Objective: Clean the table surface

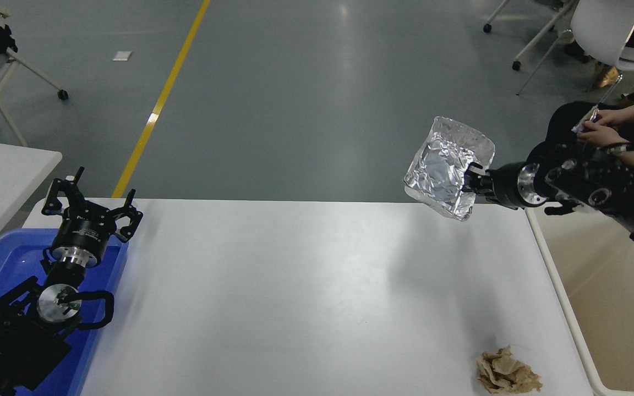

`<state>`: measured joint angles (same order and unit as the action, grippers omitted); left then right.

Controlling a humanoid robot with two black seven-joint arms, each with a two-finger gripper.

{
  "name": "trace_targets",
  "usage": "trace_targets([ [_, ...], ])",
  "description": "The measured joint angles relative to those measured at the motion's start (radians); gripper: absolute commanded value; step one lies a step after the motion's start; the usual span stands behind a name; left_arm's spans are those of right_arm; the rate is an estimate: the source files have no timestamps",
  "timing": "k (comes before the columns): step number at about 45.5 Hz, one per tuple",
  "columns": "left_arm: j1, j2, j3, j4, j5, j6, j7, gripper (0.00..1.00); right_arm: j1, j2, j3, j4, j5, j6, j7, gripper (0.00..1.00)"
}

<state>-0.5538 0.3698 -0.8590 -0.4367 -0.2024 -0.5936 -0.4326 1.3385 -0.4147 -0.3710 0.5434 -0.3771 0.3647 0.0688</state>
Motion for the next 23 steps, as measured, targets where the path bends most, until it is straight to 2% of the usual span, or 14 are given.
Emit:
trace_targets([
  [12,0.000,0.000,0.000,0.000,0.000,0.000,0.000,1.00,0.063,-0.068,0.059,-0.012,0.002,0.028,0.000,0.00],
  [23,0.000,0.000,0.000,0.000,0.000,0.000,0.000,1.00,0.047,-0.110,0.072,-0.132,0.004,0.036,-0.001,0.00],
])
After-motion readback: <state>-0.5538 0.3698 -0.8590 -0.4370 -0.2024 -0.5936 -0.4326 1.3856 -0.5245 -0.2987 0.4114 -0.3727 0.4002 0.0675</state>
